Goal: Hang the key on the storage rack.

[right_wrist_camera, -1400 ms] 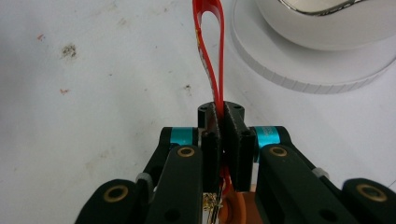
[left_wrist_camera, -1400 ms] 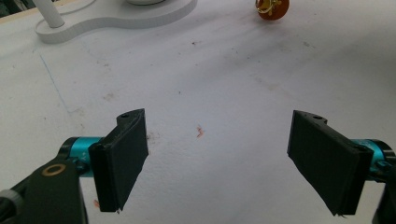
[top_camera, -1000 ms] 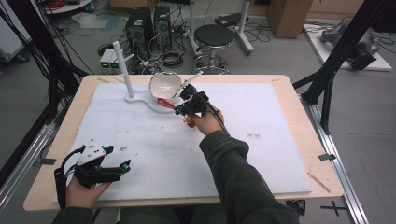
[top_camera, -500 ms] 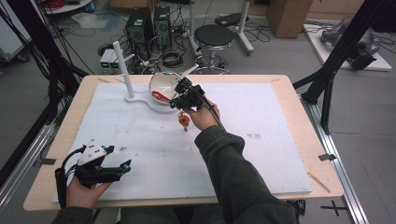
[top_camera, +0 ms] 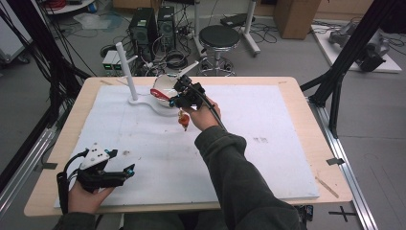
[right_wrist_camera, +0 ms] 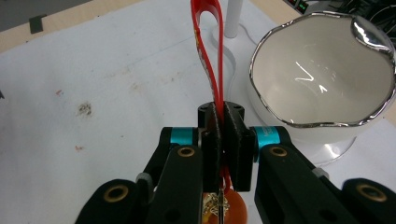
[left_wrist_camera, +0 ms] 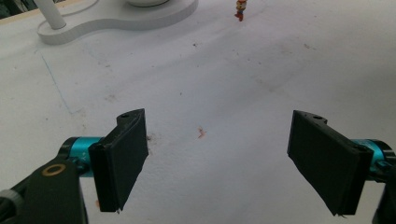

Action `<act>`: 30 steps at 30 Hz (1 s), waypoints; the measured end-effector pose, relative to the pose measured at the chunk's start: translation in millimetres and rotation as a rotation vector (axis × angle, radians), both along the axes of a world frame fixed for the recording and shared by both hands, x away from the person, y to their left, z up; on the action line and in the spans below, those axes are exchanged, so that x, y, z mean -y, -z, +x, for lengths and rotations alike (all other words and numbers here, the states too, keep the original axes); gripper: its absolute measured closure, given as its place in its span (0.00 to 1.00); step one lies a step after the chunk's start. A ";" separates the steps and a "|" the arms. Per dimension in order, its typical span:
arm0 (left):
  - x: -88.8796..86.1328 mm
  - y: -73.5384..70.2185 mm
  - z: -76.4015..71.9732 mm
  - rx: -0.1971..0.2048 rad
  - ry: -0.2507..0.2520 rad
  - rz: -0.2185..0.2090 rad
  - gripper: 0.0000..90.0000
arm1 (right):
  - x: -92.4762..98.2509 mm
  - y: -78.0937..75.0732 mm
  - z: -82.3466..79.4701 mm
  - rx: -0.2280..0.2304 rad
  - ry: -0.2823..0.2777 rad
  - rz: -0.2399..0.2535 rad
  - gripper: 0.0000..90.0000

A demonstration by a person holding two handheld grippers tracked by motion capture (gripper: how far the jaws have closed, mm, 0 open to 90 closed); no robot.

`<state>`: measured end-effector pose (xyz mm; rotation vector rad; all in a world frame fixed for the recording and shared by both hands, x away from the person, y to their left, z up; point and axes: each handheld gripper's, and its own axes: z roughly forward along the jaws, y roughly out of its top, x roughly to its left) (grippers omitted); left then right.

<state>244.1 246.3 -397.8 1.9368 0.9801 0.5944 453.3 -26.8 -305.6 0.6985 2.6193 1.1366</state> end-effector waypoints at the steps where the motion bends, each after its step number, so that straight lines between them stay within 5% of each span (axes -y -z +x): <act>1: -0.3 0.0 0.1 0.001 0.002 -0.001 0.23 | -0.2 -0.8 0.9 0.002 -0.006 -0.001 0.95; 30: -1.8 -1.0 -0.3 0.001 0.001 -0.001 0.23 | -40.0 -8.8 9.0 0.045 -0.026 0.018 0.95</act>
